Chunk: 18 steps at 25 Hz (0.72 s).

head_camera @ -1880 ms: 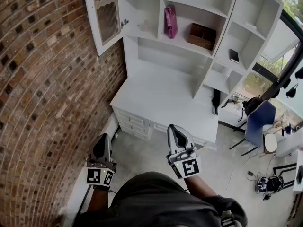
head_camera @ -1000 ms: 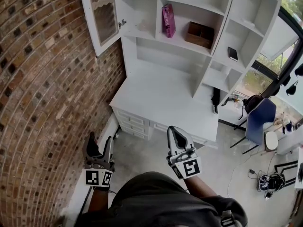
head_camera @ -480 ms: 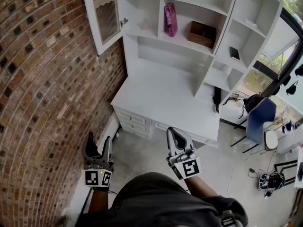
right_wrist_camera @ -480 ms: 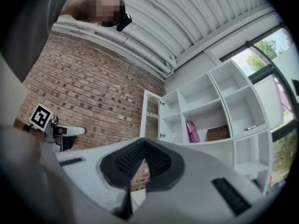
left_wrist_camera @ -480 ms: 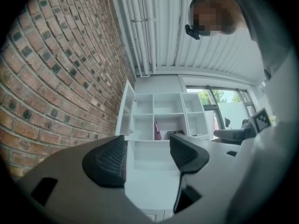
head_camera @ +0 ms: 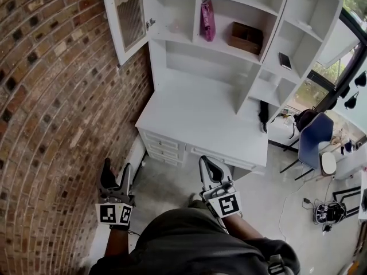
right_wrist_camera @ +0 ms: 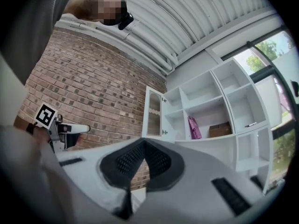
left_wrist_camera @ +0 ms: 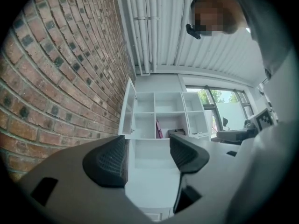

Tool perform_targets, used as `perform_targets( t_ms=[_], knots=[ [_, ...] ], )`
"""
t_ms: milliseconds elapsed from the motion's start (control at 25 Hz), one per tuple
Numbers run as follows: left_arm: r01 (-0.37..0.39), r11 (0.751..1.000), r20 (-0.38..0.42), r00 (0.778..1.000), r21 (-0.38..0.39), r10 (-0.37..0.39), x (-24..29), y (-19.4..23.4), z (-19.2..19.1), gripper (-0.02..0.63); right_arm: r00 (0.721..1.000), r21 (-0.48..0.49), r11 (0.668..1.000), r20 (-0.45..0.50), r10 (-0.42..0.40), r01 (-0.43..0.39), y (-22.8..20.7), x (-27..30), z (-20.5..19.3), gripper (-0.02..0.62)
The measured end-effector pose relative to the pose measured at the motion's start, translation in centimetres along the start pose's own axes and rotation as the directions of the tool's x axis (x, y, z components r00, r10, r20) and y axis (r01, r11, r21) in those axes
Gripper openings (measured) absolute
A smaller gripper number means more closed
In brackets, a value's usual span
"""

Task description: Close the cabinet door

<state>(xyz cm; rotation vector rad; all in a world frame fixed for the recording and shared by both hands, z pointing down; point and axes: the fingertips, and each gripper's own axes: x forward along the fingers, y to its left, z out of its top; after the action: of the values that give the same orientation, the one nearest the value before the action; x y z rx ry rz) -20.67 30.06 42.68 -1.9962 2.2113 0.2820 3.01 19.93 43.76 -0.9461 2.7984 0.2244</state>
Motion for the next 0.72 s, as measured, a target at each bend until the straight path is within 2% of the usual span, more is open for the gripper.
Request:
perform_targets(
  t_ms=[280, 720],
  knots=[
    [0.005, 1.000, 0.012, 1.000, 0.009, -0.005, 4.1, 1.1, -1.0, 0.290, 1.000, -0.008, 1.000, 0.002, 0.004, -0.004, -2.4, 3.1, -1.6, 0.000],
    [-0.058, 0.998, 0.038, 0.998, 0.037, 0.057, 17.2, 2.7, -2.8, 0.290, 0.998, -0.002, 0.999, 0.029, 0.052, -0.052, -11.9, 13.0, -4.2, 0.000]
  ],
)
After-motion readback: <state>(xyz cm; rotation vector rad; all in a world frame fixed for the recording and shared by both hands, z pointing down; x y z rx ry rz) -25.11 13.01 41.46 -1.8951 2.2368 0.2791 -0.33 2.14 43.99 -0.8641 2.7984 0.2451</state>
